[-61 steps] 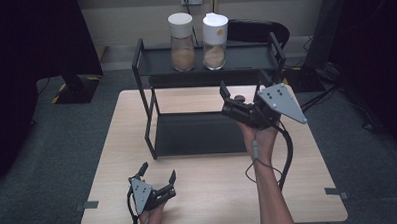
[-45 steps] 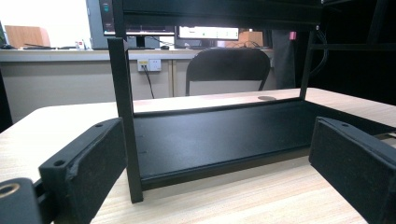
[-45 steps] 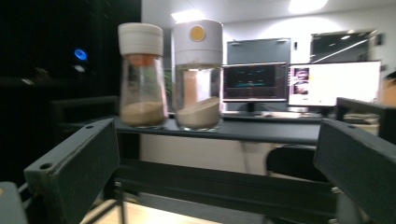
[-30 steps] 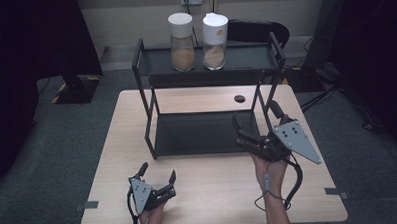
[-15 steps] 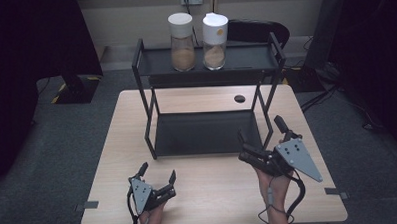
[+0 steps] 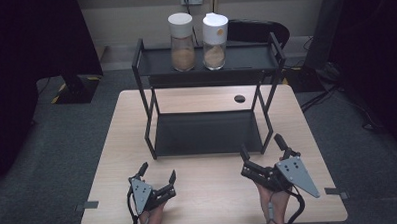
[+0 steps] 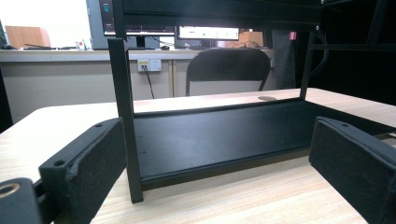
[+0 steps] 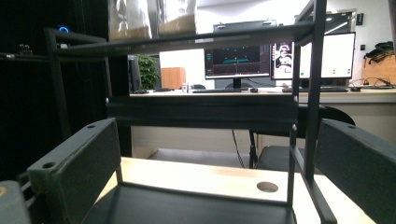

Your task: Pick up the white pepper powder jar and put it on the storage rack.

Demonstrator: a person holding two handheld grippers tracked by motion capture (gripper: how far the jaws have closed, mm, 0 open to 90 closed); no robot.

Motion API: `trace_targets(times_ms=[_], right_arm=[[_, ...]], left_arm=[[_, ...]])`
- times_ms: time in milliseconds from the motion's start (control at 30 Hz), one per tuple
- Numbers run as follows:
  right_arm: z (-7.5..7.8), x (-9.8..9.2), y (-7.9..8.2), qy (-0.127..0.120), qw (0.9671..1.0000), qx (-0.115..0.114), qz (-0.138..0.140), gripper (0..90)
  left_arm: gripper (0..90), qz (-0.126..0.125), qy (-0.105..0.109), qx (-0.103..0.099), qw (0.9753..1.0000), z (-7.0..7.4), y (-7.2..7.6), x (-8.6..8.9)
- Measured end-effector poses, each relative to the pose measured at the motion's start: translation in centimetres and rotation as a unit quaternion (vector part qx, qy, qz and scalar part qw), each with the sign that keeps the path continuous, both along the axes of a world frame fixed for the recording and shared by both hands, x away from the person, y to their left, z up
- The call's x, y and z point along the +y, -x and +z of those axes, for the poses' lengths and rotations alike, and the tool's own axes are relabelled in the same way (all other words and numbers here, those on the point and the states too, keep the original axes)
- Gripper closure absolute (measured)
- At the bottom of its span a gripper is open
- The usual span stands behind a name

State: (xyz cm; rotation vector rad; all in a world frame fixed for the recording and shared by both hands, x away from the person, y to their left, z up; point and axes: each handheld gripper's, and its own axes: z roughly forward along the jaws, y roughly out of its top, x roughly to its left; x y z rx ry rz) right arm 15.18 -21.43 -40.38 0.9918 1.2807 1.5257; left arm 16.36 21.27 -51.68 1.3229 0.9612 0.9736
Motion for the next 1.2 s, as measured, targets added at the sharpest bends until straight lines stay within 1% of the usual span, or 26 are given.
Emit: trace_targets(times_ms=[200,400,500,733,867,933,1000,1067,1133,1200], right_arm=[[-1.6,0.0,0.5,0.006,1.0,0.007,-0.001,0.0],[-3.2,0.0,0.8,0.003,0.9998,0.018,0.0,0.0],[-3.9,0.1,0.8,0.013,0.9997,0.021,0.002,0.0],[-5.6,0.2,1.0,0.008,0.9995,0.03,0.005,0.0],[-6.7,0.2,1.0,0.005,0.9994,0.032,0.005,0.0],[-7.3,0.1,1.0,0.004,0.9996,0.025,0.007,0.0],[-7.7,0.1,1.0,0.008,0.9995,0.029,0.006,0.0],[-8.3,0.1,1.0,0.009,0.9996,0.026,0.007,0.0],[-8.7,0.1,1.0,0.013,0.9995,0.03,0.004,0.0],[-9.1,0.1,1.0,0.009,0.9994,0.032,0.004,0.0]], left_arm=[[3.7,0.0,0.0,0.0,1.0,0.0,0.0,0.0],[3.7,0.0,0.0,0.0,1.0,0.0,0.0,0.0],[3.8,0.0,0.0,0.0,1.0,0.0,0.0,0.0],[3.7,0.0,0.0,0.0,1.0,0.0,0.0,0.0],[3.7,0.0,0.0,0.0,1.0,0.0,0.0,0.0],[3.8,0.0,0.0,0.0,1.0,0.0,0.0,0.0],[3.8,0.0,0.0,0.0,1.0,0.0,0.0,0.0],[3.8,0.0,0.0,0.0,1.0,0.0,0.0,0.0],[3.7,0.0,0.0,0.0,1.0,0.0,0.0,0.0],[3.8,0.0,0.0,0.0,1.0,0.0,0.0,0.0]])
